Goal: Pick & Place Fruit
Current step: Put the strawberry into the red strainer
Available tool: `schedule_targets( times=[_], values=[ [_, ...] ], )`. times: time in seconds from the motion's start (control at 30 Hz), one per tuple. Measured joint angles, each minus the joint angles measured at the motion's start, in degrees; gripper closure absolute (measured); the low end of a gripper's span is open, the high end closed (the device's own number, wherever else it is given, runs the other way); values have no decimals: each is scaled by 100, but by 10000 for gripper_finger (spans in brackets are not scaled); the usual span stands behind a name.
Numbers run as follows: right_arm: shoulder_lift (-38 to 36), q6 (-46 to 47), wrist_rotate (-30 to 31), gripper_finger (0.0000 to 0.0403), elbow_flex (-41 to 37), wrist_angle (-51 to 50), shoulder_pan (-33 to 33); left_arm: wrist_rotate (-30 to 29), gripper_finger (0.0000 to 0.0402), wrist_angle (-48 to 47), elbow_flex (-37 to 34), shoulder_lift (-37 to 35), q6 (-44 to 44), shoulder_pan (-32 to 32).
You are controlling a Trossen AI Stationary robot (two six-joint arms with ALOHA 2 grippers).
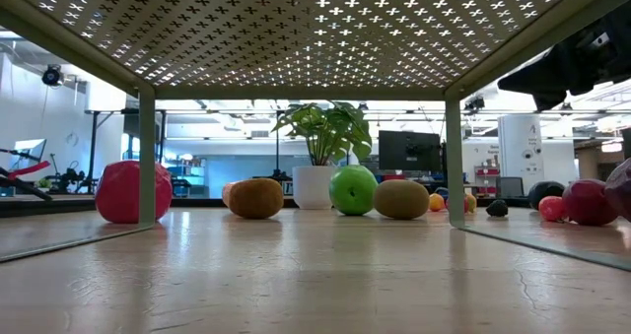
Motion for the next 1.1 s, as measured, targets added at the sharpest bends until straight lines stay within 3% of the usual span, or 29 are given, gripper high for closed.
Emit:
schedule_targets(
  times=[0.33, 1.1],
  values=[
    [0, 0, 1, 394, 0, 0, 0, 30, 207, 886, -955, -11, 41, 2],
    [-4, 0, 2, 394, 0, 0, -2, 343, 207, 2317, -1731, -22, 161, 175]
  ],
)
